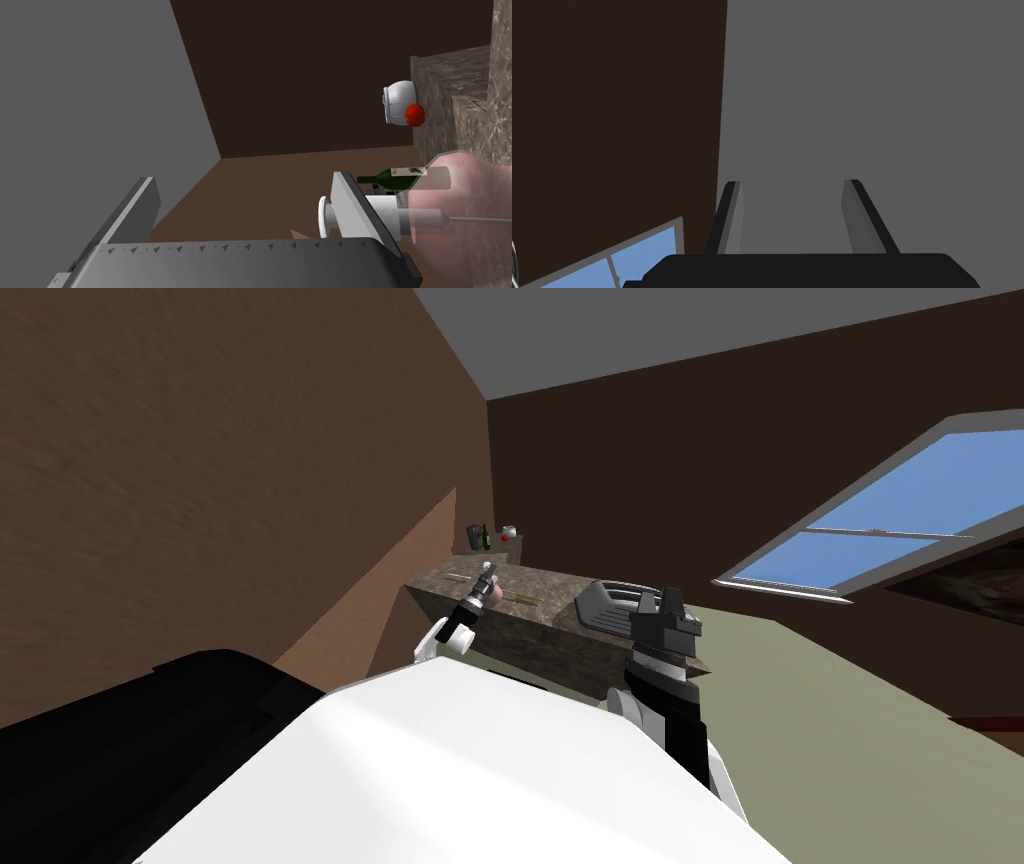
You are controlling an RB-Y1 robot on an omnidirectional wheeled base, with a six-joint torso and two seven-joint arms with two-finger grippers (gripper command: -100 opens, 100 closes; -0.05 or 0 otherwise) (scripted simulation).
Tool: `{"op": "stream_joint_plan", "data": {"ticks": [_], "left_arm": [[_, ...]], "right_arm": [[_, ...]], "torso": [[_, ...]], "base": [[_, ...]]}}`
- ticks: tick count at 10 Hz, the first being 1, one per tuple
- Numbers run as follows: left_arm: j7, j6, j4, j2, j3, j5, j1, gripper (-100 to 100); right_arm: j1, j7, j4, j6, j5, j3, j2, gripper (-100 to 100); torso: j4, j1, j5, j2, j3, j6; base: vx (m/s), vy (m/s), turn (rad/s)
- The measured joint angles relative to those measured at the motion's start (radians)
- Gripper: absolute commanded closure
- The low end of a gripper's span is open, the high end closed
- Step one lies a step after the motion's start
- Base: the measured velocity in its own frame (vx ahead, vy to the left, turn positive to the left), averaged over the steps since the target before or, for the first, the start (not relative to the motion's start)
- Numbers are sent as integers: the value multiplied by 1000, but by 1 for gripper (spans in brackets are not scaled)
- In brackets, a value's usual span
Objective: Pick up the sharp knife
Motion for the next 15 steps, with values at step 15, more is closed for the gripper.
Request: {"op": "stream_joint_plan", "data": {"ticks": [15], "left_arm": [[62,388,78,5,21,4,-135,-100]], "right_arm": [[0,0,0,0,0,0,0,0]], "torso": [[0,0,0,-2,-1,0]], "base": [[-7,-15,-64]]}}
